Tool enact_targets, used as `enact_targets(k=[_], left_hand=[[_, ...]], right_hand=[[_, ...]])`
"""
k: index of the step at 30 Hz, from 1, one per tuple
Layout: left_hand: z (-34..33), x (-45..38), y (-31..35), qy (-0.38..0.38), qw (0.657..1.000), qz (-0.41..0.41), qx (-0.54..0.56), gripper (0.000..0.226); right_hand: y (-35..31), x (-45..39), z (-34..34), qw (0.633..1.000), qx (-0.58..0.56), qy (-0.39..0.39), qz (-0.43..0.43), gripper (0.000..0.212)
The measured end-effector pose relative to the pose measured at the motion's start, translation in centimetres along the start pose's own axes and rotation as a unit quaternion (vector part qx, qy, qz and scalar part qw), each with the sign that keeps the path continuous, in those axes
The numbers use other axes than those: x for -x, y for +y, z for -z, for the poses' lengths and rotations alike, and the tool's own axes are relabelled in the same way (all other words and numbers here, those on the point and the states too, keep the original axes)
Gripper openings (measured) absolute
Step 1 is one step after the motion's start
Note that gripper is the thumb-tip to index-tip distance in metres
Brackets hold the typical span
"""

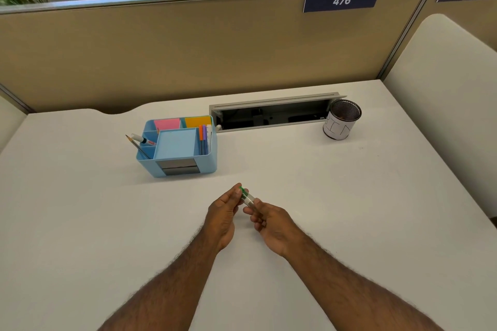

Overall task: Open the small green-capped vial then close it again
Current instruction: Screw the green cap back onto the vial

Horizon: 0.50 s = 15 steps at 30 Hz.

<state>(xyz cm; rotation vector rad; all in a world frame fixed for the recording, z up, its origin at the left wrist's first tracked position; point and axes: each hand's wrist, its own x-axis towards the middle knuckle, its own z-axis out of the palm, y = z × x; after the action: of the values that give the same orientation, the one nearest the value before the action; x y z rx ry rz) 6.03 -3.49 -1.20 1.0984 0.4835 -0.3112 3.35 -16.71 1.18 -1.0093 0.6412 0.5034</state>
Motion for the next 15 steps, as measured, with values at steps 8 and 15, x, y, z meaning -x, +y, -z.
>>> enact_targets(k=[8,15], left_hand=[[-0.2,0.0,0.3,-0.015,1.000,-0.013,-0.004,0.023],[-0.2,0.3,0.4,-0.016,1.000,-0.017,0.012,0.026]], right_hand=[[-0.7,0.0,-0.3,0.990,-0.099,-0.017,-0.095,0.026],[-1.4,-0.1,-0.3,0.991,-0.079,-0.009,-0.108,0.026]])
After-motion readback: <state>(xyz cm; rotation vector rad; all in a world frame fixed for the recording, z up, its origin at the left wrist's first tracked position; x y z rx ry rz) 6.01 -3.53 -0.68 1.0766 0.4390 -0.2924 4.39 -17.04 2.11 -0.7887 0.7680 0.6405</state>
